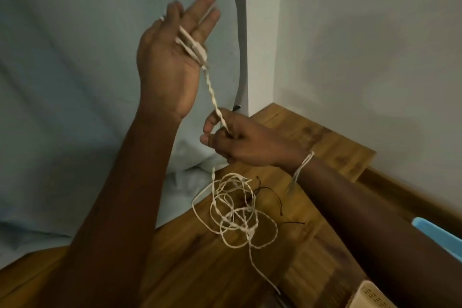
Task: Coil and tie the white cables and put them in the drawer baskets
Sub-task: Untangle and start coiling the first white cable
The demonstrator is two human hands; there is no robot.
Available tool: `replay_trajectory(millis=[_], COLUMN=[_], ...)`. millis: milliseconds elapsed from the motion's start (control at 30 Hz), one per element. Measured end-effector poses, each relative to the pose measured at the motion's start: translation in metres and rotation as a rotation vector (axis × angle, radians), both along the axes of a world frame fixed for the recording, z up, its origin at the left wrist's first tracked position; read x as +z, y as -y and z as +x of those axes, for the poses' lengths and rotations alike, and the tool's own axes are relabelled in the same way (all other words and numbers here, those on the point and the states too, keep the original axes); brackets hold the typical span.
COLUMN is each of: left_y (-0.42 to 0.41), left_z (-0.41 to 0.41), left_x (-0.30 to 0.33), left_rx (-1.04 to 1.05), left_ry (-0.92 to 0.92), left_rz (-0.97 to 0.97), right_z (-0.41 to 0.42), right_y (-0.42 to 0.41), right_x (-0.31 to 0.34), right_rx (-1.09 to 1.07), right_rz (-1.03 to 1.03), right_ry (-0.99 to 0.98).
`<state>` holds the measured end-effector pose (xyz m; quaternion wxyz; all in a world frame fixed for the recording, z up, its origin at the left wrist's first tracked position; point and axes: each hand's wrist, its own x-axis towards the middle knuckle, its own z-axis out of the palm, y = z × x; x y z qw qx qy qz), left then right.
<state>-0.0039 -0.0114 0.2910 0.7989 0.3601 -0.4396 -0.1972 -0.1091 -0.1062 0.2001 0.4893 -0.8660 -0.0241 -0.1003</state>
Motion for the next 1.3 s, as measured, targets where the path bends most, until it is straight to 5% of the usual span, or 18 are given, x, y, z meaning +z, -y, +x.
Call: replay_trajectory(millis=[100,167,200,300,367,500,633,800,900,1000,1133,1200,1300], left_y=[0.015,0.019,0.019,0.016,0.013,0.012,0.015,0.027,0.030,0.028,0.025,0.024,0.021], left_z=[0.009,0.017,0.018,0.014,0.008,-0.002,-0.011,-0.019,-0.017,-0.012,0.004,0.014,0.030], left_x=[-0.023,-0.046,-0.054,-0.059,-0.057,-0.057,-0.061,-0.067,-0.060,-0.043,-0.022,-0.021,-0.036], left_rx=[0.496,0.568,0.547,0.275,-0.043,-0.690,-0.880,-0.688,-0.674,-0.632,-0.444,-0.109,0.445], left_ry=[0.560,0.982,1.053,0.822,0.537,0.040,-0.147,-0.204,-0.229,-0.234,-0.221,0.037,0.744], left_rz=[0.308,0.641,0.778,0.942,0.810,0.451,0.323,0.183,0.061,-0.012,-0.106,-0.008,0.467], right_z=[-0.007,-0.011,-0.015,-0.028,-0.034,-0.036,-0.028,-0.018,-0.014,-0.015,-0.008,-0.001,0.006], right_y=[0.018,0.036,0.044,0.067,0.077,0.087,0.090,0.084,0.075,0.063,0.038,0.030,0.031], right_x=[0.007,0.019,0.027,0.053,0.063,0.061,0.037,0.012,0.001,-0.013,-0.039,-0.050,-0.047], right_rx=[0.010,-0.076,-0.122,-0.188,-0.188,-0.164,-0.034,-0.178,-0.230,-0.160,-0.123,-0.123,-0.103], right_rz=[-0.098,-0.353,-0.475,-0.603,-0.530,-0.099,0.263,0.420,0.534,0.397,0.076,-0.067,-0.229], right_ry=[-0.143,-0.056,0.017,0.195,0.286,0.426,0.484,0.489,0.301,0.106,0.090,0.093,0.144])
